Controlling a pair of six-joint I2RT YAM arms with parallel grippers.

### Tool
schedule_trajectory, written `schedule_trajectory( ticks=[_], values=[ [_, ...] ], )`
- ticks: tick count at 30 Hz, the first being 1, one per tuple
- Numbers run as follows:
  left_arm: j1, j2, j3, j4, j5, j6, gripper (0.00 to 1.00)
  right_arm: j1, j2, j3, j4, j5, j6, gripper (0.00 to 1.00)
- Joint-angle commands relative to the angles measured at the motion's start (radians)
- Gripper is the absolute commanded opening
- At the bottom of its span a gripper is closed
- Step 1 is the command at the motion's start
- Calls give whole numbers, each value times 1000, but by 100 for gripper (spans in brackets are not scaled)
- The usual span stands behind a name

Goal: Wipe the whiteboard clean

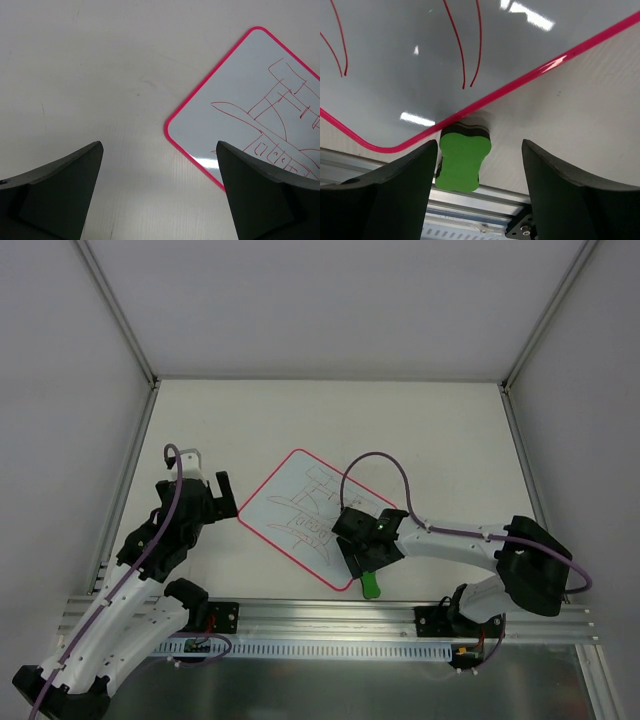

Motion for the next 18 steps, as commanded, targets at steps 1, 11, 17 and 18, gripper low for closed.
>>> schedule_trajectory(
  ticks=[1,11,17,18],
  values=[
    [15,1,-1,18,4,-4,99,-4,-68,-13,-14,8,137,72],
    [16,54,8,20,32,-2,99,54,-93,-84,63,-13,223,68],
    [17,59,10,18,30,-2,99,63,-82,-87,63,11,246,58],
    [16,56,10,18,26,-2,99,63,-79,-87,63,17,252,54]
  ],
)
